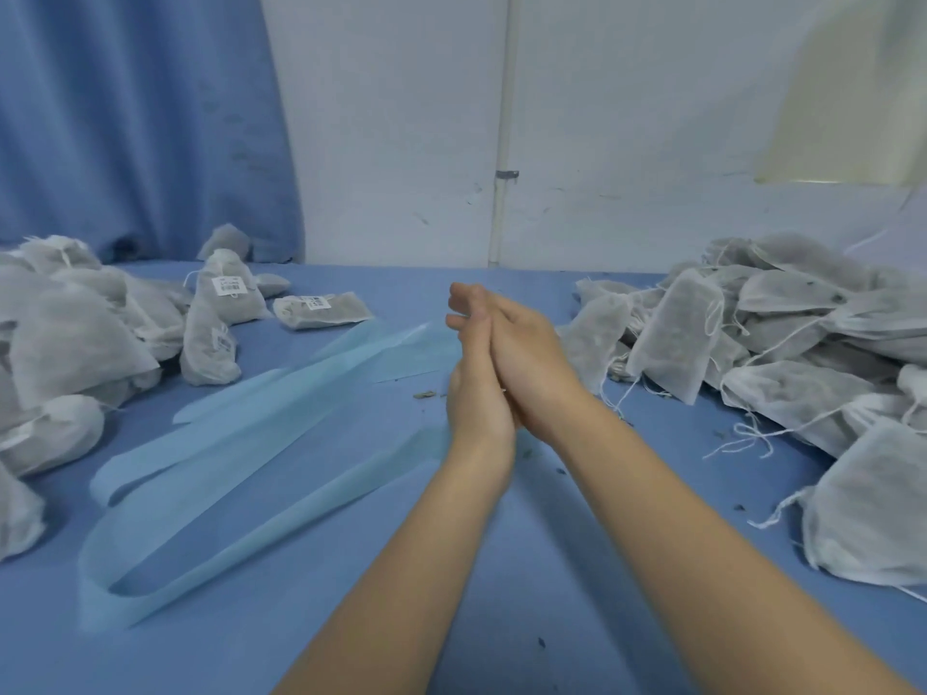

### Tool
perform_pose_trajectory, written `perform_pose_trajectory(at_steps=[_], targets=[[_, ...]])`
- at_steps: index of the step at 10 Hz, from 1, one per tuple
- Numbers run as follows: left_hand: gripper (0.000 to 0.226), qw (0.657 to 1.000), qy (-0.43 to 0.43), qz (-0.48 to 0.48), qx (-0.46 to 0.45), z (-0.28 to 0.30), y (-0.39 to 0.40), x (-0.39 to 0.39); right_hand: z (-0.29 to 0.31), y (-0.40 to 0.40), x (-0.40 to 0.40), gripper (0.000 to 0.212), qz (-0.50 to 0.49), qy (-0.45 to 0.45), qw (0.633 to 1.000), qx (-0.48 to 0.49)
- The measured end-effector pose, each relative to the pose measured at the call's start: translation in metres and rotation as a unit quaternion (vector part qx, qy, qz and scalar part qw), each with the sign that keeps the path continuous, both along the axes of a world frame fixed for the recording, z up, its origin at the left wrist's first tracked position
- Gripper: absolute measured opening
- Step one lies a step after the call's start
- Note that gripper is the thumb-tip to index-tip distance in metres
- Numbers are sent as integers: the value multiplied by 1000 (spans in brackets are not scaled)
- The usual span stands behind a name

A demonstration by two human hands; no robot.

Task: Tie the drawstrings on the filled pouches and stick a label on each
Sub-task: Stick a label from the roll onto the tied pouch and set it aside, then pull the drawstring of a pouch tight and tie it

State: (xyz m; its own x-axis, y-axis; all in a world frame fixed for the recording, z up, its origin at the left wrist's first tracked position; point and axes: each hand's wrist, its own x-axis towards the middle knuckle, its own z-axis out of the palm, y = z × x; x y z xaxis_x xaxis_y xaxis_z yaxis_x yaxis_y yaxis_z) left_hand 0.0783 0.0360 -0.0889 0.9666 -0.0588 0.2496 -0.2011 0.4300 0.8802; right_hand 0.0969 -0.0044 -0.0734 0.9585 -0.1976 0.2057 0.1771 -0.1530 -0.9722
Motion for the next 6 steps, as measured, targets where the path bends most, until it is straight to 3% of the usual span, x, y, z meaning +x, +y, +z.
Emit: perform_pose_trajectory(at_steps=[1,2,3,5,6], targets=[[45,996,51,-36,67,-14,-16,-4,-1,-23,-16,25,-27,-6,1000,-12],[55,982,54,-53,171,-21,-29,-9,-4,-55,-36,24,-46,-19,998,-25],[61,960,3,-69,273,-27,-50,-19,-9,-89,-57,31,-59,-26,998,-22],[40,956,-3,-134,259,-21,-113,-42,-18,-143,-92,47,-179,-66,981,-31],[19,934,-35,-188,302,-24,-137,-53,-19,-167,-106,42,-239,-90,966,-26]])
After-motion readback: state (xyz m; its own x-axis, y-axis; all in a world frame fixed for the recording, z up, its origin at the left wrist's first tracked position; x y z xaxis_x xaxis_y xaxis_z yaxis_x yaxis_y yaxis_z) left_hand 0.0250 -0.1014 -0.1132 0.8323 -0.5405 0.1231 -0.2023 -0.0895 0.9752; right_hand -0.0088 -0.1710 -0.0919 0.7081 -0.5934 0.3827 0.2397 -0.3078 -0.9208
